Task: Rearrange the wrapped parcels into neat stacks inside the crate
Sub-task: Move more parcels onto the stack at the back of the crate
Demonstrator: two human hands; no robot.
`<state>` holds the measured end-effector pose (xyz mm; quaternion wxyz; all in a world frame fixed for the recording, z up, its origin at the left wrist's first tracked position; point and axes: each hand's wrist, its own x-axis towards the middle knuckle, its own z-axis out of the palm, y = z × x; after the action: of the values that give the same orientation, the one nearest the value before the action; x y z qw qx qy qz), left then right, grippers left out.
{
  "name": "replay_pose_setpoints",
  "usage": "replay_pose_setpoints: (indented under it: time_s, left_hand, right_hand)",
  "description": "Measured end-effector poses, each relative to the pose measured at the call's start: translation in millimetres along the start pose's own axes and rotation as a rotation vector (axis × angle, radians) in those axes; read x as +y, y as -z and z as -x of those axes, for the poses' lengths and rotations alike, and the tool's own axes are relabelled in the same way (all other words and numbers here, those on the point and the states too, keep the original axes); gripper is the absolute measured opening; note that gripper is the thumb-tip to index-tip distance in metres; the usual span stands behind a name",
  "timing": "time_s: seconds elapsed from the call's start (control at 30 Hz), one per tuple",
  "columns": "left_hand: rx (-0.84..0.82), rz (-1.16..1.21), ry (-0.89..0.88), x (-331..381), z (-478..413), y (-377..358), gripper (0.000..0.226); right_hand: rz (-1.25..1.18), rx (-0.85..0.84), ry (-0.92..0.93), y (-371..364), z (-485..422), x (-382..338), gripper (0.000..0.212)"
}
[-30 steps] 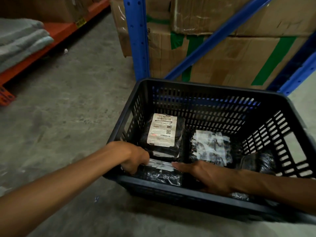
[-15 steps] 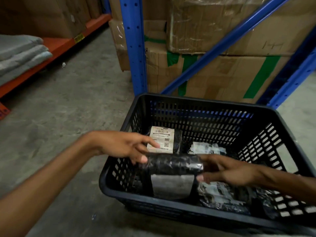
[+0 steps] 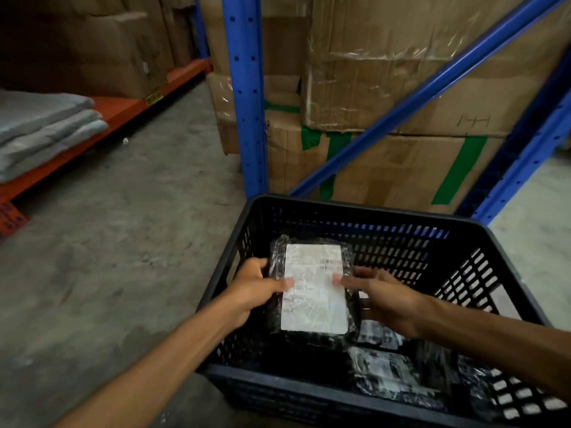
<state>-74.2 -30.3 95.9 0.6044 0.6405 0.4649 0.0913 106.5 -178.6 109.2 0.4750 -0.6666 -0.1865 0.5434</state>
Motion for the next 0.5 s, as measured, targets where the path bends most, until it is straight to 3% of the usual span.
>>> replay_pose_setpoints:
  time_s: [0.07,0.23,0.33,0.5]
  left_hand:
    - [0.039,-0.024,0.027,-7.1,-8.5,-0.9,0.049]
    - [0.114,-0.048,-0.011,-4.4,-40.3,6.1,0.075]
    - [0.213,-0.166,-0.037,7.8,-49.9,3.1,0.053]
    - [0.270,-0.623,0.006,20.8,-59.4,-14.7,0.069]
  right_hand:
    - [0.033,0.023,-0.003,-8.7,-3.5,7.0,0.037]
    - [-0.031,0.051,0.021,-29.4,-27.1,4.0,0.032]
    - [-0.034,0.035,-0.005,-33.5,-51.7,-4.4,0.033]
    - [0.477,0.106,0.000,-38.7,-77.4,-7.9,0.042]
